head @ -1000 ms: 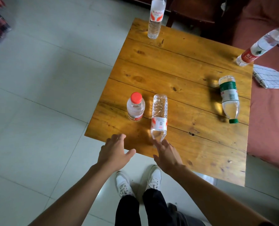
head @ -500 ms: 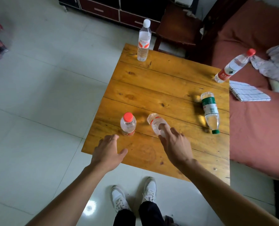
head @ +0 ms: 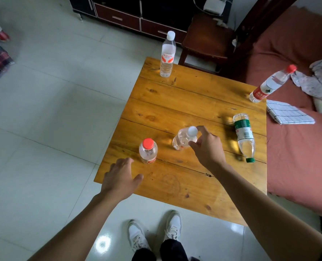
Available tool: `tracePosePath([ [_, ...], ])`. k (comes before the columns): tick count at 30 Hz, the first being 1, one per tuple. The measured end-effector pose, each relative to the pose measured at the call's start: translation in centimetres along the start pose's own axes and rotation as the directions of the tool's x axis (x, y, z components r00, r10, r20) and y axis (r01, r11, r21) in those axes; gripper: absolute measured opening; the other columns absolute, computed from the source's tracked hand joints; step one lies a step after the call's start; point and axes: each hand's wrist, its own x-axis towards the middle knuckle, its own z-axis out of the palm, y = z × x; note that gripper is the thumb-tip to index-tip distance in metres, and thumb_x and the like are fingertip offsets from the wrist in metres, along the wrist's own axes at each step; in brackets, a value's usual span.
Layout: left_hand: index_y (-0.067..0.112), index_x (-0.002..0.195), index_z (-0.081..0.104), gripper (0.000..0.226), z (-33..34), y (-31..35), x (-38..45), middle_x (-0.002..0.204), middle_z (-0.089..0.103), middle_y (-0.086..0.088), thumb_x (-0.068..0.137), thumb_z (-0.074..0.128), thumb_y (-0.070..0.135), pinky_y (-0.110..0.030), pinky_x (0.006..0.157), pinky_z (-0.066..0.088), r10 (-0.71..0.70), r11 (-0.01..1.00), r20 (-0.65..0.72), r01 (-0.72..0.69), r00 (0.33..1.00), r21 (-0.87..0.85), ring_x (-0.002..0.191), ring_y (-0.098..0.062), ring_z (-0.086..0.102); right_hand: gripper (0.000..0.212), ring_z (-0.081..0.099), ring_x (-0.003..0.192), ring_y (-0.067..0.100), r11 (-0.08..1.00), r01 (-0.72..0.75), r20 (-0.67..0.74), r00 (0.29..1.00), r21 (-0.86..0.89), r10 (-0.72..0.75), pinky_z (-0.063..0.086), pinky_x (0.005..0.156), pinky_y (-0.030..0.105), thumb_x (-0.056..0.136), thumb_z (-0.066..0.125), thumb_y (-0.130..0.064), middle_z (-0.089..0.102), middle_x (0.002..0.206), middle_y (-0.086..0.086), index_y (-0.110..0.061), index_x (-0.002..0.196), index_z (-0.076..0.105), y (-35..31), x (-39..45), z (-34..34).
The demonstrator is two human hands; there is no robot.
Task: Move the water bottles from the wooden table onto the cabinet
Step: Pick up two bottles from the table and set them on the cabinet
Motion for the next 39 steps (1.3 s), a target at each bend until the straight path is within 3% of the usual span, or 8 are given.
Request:
tracePosePath([
  [4, 0.023, 0.141, 0.040, 0.059, 0.0, 0.2, 0.4, 0.146, 0.046, 0.000, 0.092, 0.056, 0.052, -0.041, 0.096, 0.049, -0.002, 1.000, -0.005, 0.002, 1.000, -0.001, 0.129, -0.023, 0.047, 0.055, 0.057, 0.078, 0.019, 1.000, 0.003, 0.034, 0.999, -0.023, -0.002, 0.042, 0.067, 0.028, 0.082, 0.077, -0.036, 0.067, 0.092, 0.004, -0.018, 0.129, 0.056, 0.9, 0.1, 0.1],
  [10, 0.023, 0.141, 0.040, 0.059, 0.0, 0.5, 1.0, 0.146, 0.047, 0.000, 0.092, 0.056, 0.052, -0.040, 0.096, 0.049, 0.001, 1.000, -0.016, -0.002, 1.000, -0.017, 0.130, -0.023, 0.046, 0.070, 0.061, 0.085, 0.019, 0.999, -0.037, 0.050, 0.998, -0.014, 0.038, 0.048, 0.068, 0.031, 0.076, 0.080, -0.046, 0.065, 0.108, 0.007, -0.015, 0.133, 0.051, 1.5, 0.0, 0.8],
  [15, 0.023, 0.141, 0.041, 0.059, 0.3, 0.1, 1.4, 0.144, 0.048, 0.001, 0.092, 0.057, 0.052, -0.040, 0.095, 0.050, -0.001, 0.999, -0.032, 0.000, 0.999, -0.046, 0.128, -0.022, 0.048, 0.086, 0.061, 0.106, 0.024, 0.996, -0.064, 0.043, 0.997, 0.068, 0.061, 0.055, 0.085, 0.042, 0.070, 0.084, -0.049, 0.058, 0.127, 0.011, -0.014, 0.139, 0.045, 1.3, 0.6, 1.6],
  [21, 0.021, 0.145, 0.036, 0.071, 0.6, 0.2, 2.0, 0.146, 0.047, -0.002, 0.088, 0.062, 0.055, -0.034, 0.094, 0.047, 0.026, 0.988, -0.065, -0.036, 0.998, -0.150, 0.131, -0.022, 0.046, 0.088, 0.056, 0.112, 0.024, 0.977, -0.075, 0.033, 0.997, 0.201, 0.070, 0.053, 0.092, 0.044, 0.065, 0.088, -0.043, 0.056, 0.129, 0.009, -0.016, 0.137, 0.045, 0.8, 1.1, 2.5],
  [26, 0.022, 0.145, 0.038, 0.082, 1.2, 0.9, 3.3, 0.145, 0.049, 0.000, 0.078, 0.077, 0.050, -0.032, 0.097, 0.045, 0.057, 0.922, -0.149, -0.109, 0.987, -0.371, 0.131, -0.020, 0.047, 0.090, 0.056, 0.114, 0.023, 0.951, -0.091, 0.014, 0.996, 0.296, 0.091, 0.051, 0.095, 0.046, 0.063, 0.090, -0.039, 0.057, 0.131, 0.004, -0.020, 0.138, 0.045, 0.9, 1.7, 3.3],
  [33, 0.025, 0.129, 0.051, 0.072, 3.5, 1.8, 5.3, 0.120, 0.060, 0.006, 0.070, 0.087, 0.040, -0.016, 0.077, 0.044, 0.029, 0.840, -0.317, -0.195, 0.948, -0.506, 0.107, -0.011, 0.055, 0.077, 0.059, 0.109, 0.016, 0.878, -0.119, -0.031, 0.988, 0.463, 0.151, 0.051, 0.091, 0.038, 0.064, 0.091, -0.030, 0.059, 0.114, -0.011, -0.023, 0.130, 0.052, 0.8, 2.6, 4.7],
  [37, 0.026, 0.128, 0.052, 0.071, 4.8, 1.7, 6.0, 0.117, 0.060, 0.008, 0.069, 0.088, 0.040, -0.012, 0.077, 0.044, 0.018, 0.831, -0.360, -0.214, 0.933, -0.513, 0.105, -0.012, 0.057, 0.073, 0.059, 0.102, 0.017, 0.865, -0.093, -0.071, 0.987, 0.493, 0.146, 0.053, 0.084, 0.040, 0.063, 0.090, -0.034, 0.062, 0.111, -0.009, -0.026, 0.125, 0.053, 0.9, 3.2, 6.3],
  [39, 0.028, 0.127, 0.052, 0.071, 5.2, 1.6, 6.3, 0.117, 0.061, 0.008, 0.068, 0.089, 0.040, -0.015, 0.079, 0.048, 0.018, 0.836, -0.374, -0.219, 0.927, -0.503, 0.105, -0.012, 0.058, 0.065, 0.060, 0.095, 0.016, 0.871, -0.073, -0.086, 0.988, 0.485, 0.130, 0.052, 0.076, 0.034, 0.065, 0.089, -0.035, 0.065, 0.107, -0.008, -0.025, 0.120, 0.056, 0.9, 3.5, 6.7],
])
